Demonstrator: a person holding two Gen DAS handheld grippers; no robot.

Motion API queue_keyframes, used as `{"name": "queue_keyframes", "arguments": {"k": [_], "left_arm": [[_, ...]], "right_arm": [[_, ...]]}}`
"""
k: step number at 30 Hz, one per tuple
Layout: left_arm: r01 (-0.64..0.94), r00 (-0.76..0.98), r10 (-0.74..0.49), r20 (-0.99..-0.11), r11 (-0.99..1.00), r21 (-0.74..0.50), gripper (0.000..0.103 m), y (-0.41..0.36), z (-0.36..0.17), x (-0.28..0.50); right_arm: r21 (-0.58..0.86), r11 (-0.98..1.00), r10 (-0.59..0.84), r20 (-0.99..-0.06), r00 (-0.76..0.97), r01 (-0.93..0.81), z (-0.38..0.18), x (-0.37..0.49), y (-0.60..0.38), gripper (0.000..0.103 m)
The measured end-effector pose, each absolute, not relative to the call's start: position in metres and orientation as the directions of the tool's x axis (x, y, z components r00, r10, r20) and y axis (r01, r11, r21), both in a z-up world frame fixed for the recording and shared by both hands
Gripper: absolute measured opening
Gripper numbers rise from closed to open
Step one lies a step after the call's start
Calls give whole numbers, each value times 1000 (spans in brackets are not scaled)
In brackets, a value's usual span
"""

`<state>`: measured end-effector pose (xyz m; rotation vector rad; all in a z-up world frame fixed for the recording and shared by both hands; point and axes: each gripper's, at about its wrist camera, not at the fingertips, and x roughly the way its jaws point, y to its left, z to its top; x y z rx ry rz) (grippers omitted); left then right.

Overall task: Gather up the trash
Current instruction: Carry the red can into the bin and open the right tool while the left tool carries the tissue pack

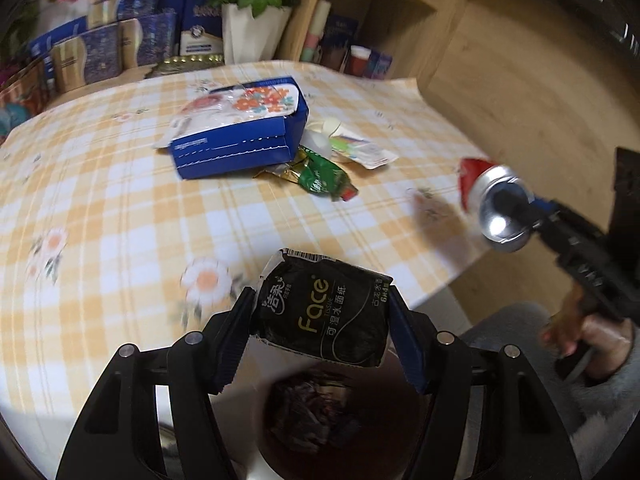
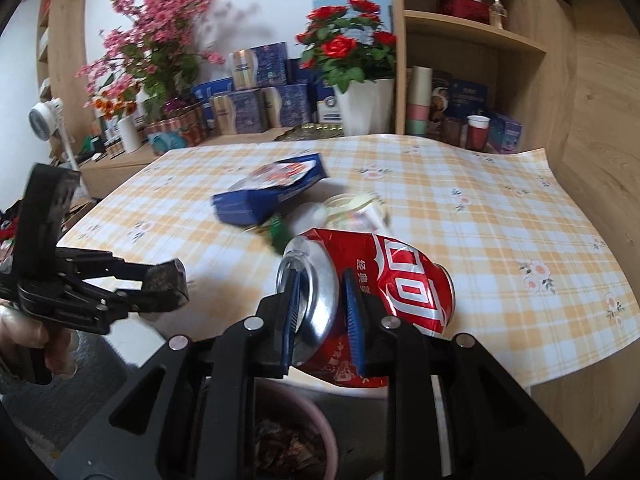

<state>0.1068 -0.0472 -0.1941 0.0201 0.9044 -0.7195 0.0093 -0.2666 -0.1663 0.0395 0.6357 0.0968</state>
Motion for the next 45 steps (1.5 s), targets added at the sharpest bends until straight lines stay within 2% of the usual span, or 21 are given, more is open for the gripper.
{"name": "queue_keyframes", "arguments": {"k": [7,17,26,39,41,43,44,45], "left_arm": [[556,441,-592,-675,770,-312,63,-10,-191,44],[480,477,-598,-644,791,-379,63,23,-211,32],[455,462,-606,-647,789,-413,63,24,-221,42],[446,439,-605,-664,788,-423,63,19,-229,46],[453,438,-602,-668,789,-414,63,17,-230,45],[458,438,-598,-671,791,-406,63,15,-230,44],[461,438,-597,-672,791,-403,63,14,-229,44],[463,438,-596,-673,791,-400,63,14,-229,44]], "right_arm": [[118,982,190,-626,756,-149,-180,-27,-236,25],[267,943,331,-749,574,-196,-247,-28,-203,25],[318,944,326,-856,402,-87,-318,3,-200,25],[312,950,298,-894,335,-10,-340,6,-210,25],[309,951,294,-895,336,-10,-339,6,-209,28],[300,954,287,-893,348,-16,-336,5,-208,41],[299,954,286,-891,353,-19,-334,5,-208,43],[300,954,287,-887,361,-21,-333,5,-208,53]]}}
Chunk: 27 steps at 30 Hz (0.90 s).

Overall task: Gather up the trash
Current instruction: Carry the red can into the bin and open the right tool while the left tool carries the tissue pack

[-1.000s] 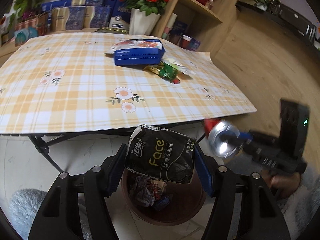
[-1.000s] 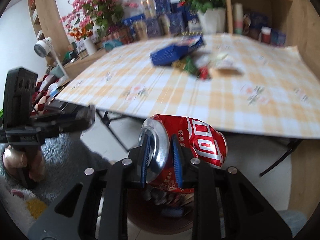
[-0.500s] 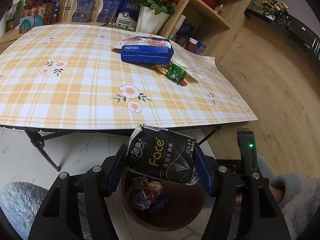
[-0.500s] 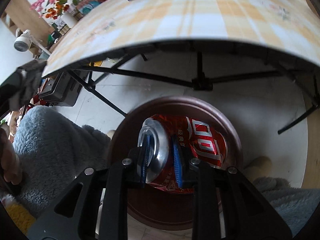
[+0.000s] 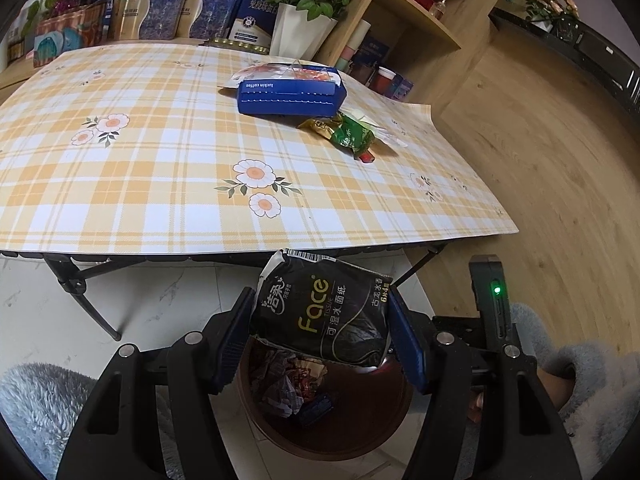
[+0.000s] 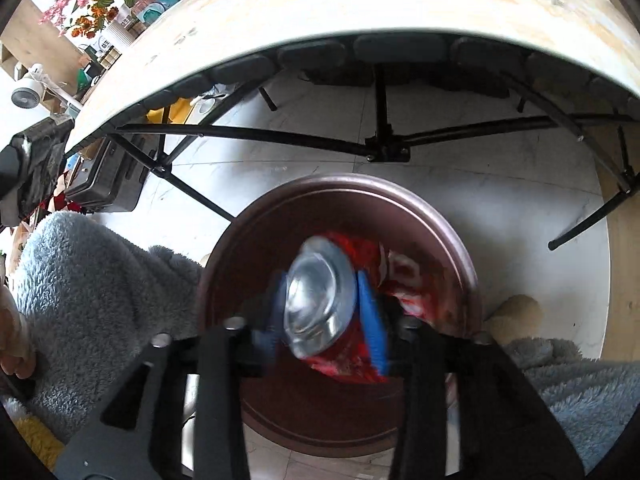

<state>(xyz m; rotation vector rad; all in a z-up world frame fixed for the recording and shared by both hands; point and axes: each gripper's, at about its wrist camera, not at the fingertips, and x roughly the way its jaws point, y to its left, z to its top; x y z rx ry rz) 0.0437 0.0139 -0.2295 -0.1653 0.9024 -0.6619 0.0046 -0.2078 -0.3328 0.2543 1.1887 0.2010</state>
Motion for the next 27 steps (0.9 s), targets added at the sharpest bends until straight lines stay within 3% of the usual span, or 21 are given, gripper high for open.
{"name": "queue_keyframes", "arguments": {"k": [4,6,14,22,27], "left_arm": [[460,438,-591,-678,795,-396,63,13,-230,44],[457,439,-588,-680,797,-395,63,14,-231,44],[466,431,-571,-699,804,-369,63,9,-233,42],[511,350,-517,-781,805,-303,63,-24,-256,43],[550,306,-505,-807,786,-283,64,-41,-265,40]], "right_arm": [[290,957,275,-870,409,-25,-322,2,-210,89],[267,963,247,-859,449,-19,-313,0,-212,97],[227,974,169,-763,624,14,-262,-17,-236,97],[66,997,10,-649,761,44,-221,-42,-263,97],[126,984,-7,-671,741,122,-234,-39,-276,97]]}}
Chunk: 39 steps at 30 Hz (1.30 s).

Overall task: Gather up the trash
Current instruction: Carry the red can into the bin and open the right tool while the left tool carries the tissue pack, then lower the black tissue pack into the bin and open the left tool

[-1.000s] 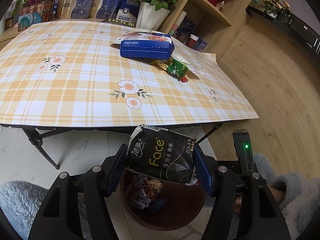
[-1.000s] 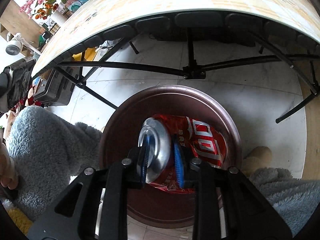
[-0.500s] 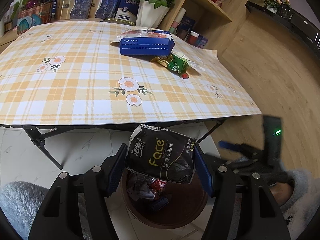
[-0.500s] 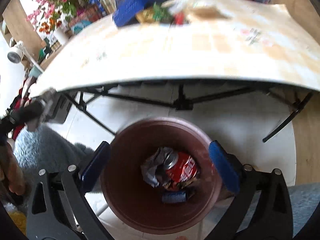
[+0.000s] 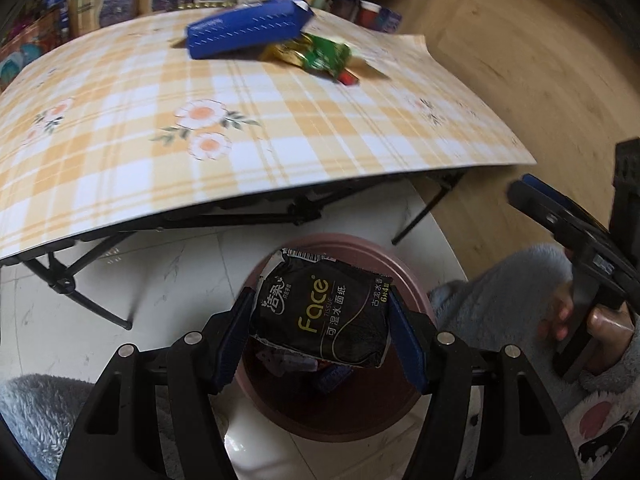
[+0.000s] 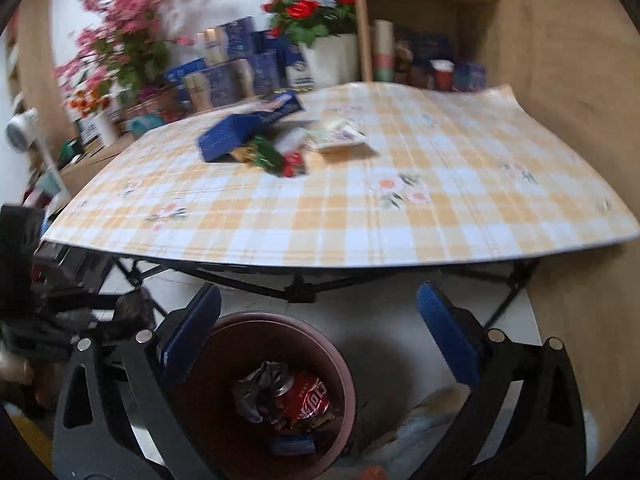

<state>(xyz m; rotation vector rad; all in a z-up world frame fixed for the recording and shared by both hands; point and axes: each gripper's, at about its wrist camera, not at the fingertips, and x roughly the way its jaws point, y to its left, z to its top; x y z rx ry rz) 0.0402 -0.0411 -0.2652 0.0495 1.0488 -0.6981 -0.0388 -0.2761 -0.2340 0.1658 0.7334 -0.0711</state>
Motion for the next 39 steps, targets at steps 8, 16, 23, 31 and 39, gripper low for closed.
{"name": "queue_keyframes", "arguments": {"k": [8,16,23,31,39], "left_arm": [[582,299,-512,-805,767,-271,66,-50,-264,34],[528,334,-524,-783,793,-306,82,-34,-260,39],[453,379,-514,-769,828,-331,82,-18,-257,46],[348,452,-519,-726,852,-392,82,8,-249,53],[293,473,-540,-697,842,-453,82,25,-240,61]], "right_arm": [[158,977,9,-695,719,141,-248,-36,-271,97],[176,971,8,-699,715,162,-250,-36,-274,97],[163,973,2,-712,702,162,-253,-34,-272,97],[164,973,6,-725,689,165,-258,-31,-272,97],[176,970,11,-716,698,165,-251,-29,-276,97]]}}
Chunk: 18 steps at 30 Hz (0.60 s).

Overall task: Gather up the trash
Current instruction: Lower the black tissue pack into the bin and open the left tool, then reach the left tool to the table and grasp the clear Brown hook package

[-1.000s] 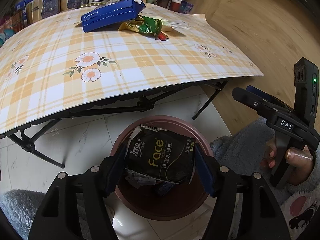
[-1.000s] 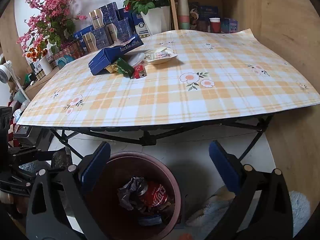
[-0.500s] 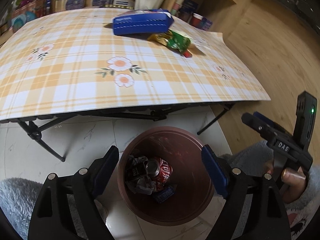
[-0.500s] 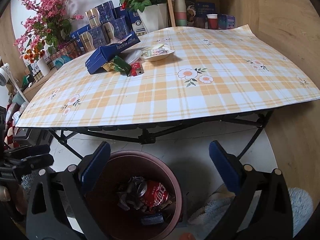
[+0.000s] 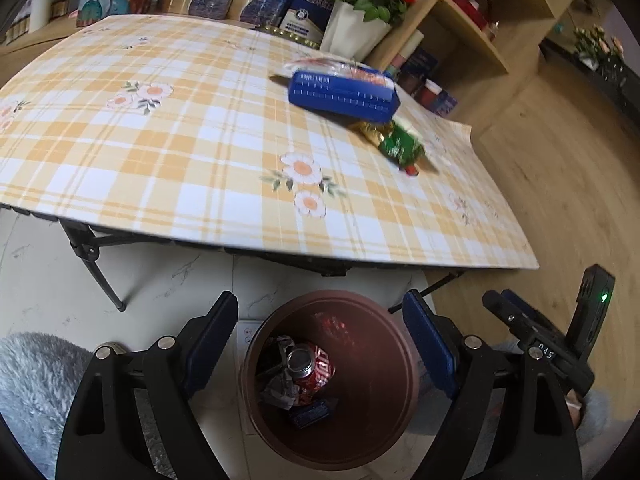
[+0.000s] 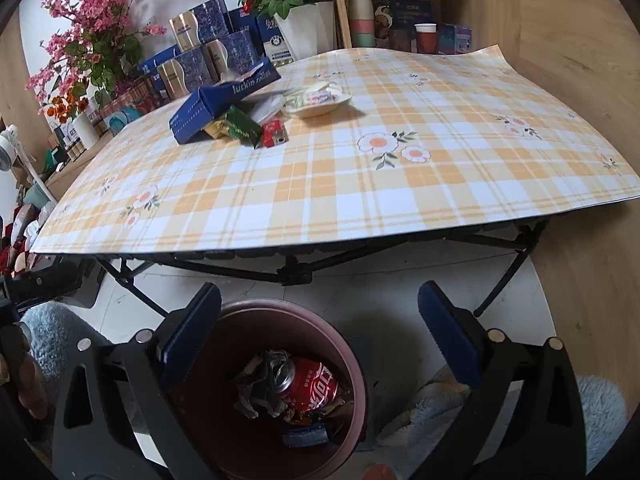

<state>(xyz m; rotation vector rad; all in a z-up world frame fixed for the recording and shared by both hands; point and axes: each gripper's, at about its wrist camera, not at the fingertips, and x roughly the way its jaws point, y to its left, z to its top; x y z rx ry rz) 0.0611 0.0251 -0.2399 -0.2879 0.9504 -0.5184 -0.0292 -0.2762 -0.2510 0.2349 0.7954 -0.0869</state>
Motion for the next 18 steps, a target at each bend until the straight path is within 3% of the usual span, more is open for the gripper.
{"name": "queue_keyframes", "arguments": {"k": [8,13,18], "left_arm": [[186,435,-613,-659,778,-601,70,35,-211,113],[17,406,-674,-617,681,-732,70,21,-189,179],[-116,379,-712,-591,597,-794,70,-22,-170,254]], "right_arm": [[177,965,-15,-699,715,193,-233,-12,-298,97],[91,978,-82,-659,748,186,-222,15,-313,97],[124,966,-101,-626,773,226,-214,42,-341,97]]}}
